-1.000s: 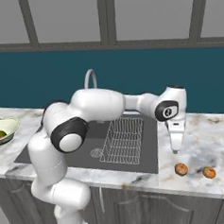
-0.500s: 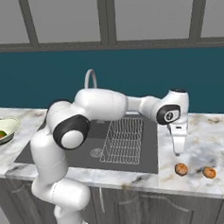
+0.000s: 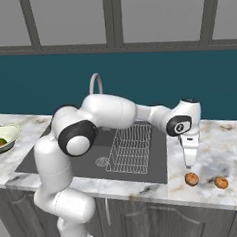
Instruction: There is a mixed pile of frozen fruits and vegetables on the counter. Locate all the frozen vegetables and place the items in a bowl on the counter. Take all the frozen fruits and defrost them in a running sink.
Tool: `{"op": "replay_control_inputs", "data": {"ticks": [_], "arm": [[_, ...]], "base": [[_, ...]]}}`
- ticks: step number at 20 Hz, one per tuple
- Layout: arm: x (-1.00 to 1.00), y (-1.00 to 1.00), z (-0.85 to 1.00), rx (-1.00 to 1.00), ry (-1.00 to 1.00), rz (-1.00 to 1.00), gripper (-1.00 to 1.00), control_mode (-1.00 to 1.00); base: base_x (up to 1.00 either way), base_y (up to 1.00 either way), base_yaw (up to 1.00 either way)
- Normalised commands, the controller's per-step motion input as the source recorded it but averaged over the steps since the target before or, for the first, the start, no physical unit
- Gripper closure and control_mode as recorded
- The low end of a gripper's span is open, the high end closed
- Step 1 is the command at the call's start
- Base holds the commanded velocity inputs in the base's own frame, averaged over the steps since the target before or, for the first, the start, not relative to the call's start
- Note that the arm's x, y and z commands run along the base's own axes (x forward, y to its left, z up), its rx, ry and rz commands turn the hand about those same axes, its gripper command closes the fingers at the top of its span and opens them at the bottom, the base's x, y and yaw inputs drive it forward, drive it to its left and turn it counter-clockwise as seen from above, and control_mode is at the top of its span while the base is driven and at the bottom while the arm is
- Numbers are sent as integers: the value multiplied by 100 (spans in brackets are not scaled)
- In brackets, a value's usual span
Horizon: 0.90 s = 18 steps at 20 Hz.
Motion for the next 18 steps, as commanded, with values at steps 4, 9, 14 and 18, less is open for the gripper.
{"op": "replay_control_inputs", "data": {"ticks": [4,9,14,18], "arm": [[-3,-7,-11,0,-1,0,-100,-100],[-3,-10,-10,0,0,0,-100,-100],[-4,-7,-11,0,0,0,-100,-100],[-3,0,-16,0,0,0,-100,-100]], "base": [[0,0,0],[0,0,0],[0,0,0],[0,0,0]]}}
